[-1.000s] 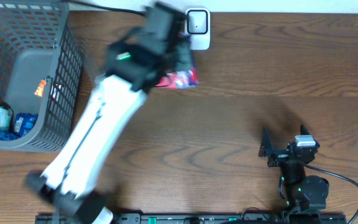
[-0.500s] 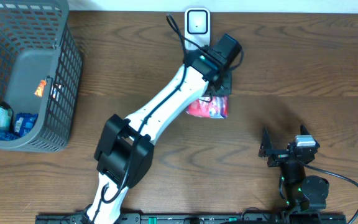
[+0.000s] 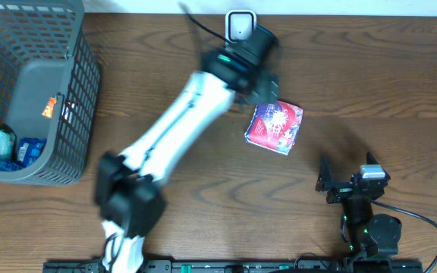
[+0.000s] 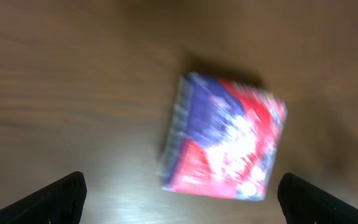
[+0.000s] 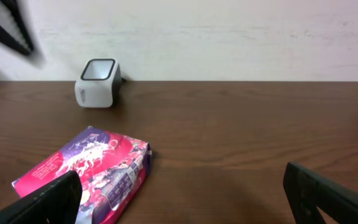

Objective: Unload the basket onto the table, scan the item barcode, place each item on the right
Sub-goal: 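Carry the purple pack to the scanner and set it down nearby, then reach the left gripper into the basket and grasp the orange tissue pack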

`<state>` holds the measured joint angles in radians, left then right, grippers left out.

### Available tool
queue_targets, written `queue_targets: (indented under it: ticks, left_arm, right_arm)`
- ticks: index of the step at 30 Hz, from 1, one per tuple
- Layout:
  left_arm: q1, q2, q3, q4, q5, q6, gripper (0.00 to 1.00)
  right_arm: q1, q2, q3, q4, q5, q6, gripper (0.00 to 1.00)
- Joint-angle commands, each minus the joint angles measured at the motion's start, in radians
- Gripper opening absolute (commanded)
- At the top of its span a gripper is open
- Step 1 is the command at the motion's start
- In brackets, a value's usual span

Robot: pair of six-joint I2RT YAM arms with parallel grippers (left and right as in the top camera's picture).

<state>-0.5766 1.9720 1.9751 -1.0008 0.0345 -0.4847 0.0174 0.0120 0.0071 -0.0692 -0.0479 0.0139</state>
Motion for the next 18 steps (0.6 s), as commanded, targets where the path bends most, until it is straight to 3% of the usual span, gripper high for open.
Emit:
queue_targets:
  ticks: [1,6,12,18]
  left_arm:
    - [0.153,-0.156,0.051,-0.032,-0.189,0.032,0.98]
    - [0.457,-0.259,0.051,-0.046,-0.250,0.027,0.98]
    - [0.838,-0.257,0.042,-0.066,-0.249,-0.010,0.94]
    - [1.032,-0.177,0.025,-0.100,-0.146,0.032,0.93]
  right_arm:
    - [-0.009,-0.005,-0.002,-0.003,0.005,-0.008,0.99]
    - [-0.009,-0.005,-0.002,-0.003,0.005,-0.008,0.99]
    - [-0.009,-0.005,-0.002,-0.003,0.005,-0.008,0.99]
    - [-0.009,-0.005,-0.002,-0.003,0.005,-0.008,0.99]
